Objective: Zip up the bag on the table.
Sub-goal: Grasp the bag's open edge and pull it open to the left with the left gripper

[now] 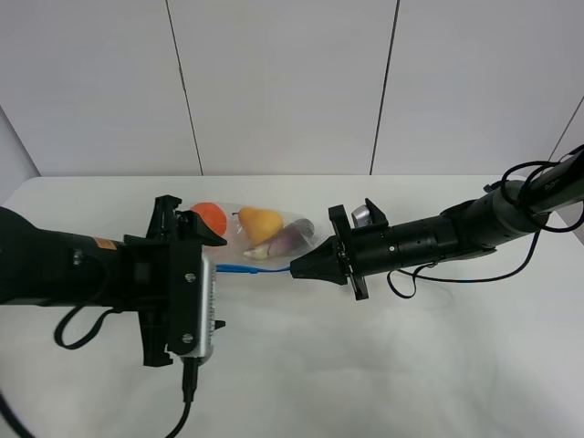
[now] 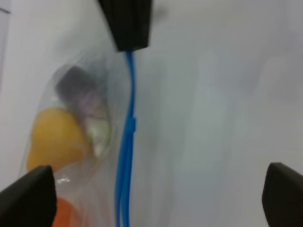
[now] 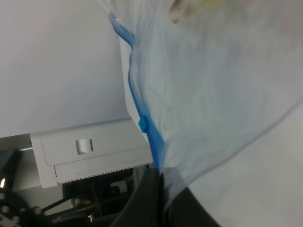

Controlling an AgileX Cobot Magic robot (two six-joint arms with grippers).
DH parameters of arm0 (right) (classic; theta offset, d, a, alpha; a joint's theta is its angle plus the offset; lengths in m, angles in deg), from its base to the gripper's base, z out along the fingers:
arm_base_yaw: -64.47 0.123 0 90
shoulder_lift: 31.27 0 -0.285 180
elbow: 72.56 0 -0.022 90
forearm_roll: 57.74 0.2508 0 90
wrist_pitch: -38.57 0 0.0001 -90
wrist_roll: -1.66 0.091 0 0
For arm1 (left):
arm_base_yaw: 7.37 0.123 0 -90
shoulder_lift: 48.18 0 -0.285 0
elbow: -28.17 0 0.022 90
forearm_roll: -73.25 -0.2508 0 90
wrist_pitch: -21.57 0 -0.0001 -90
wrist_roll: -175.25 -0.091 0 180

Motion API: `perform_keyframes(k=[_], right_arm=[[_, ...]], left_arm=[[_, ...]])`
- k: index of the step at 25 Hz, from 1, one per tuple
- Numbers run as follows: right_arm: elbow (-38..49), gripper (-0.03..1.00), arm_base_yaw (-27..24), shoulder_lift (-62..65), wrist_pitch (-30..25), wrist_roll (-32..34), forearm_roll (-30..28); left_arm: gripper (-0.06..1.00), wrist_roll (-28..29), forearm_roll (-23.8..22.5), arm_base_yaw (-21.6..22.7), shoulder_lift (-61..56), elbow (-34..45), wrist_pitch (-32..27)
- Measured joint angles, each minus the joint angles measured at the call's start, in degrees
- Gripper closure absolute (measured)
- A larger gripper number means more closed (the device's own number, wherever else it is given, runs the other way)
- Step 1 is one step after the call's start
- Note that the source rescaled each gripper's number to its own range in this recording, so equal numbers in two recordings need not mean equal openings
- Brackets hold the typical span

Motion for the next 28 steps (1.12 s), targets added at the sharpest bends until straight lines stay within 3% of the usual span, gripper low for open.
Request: perform_keyframes(k=[4,10,13,21,28], right_arm=[[0.0,0.97,0.0,0.0,0.1,0.0,0.0],[0.0,0.97,0.0,0.0,0.1,0.0,0.0],[0.0,0.97,0.0,0.0,0.1,0.2,0.0],[0.0,0.97,0.0,0.0,0.1,0.3,0.0],[0.0,0.97,0.0,0.0,0.1,0.3,0.0]], left_arm=[[0.02,4.7,0.0,-3.0,5.6,-1.4,7.0],[0.05,8.1,0.0,-3.6,12.6,-5.5,12.3],[0.08,8.2,0.0,-3.6,15.5,-6.3,13.2],[0.37,8.5,0.0,-3.6,19.8,-6.3,15.9],[0.44,13.2,-0.3,-3.6,19.8,-6.3,18.5]])
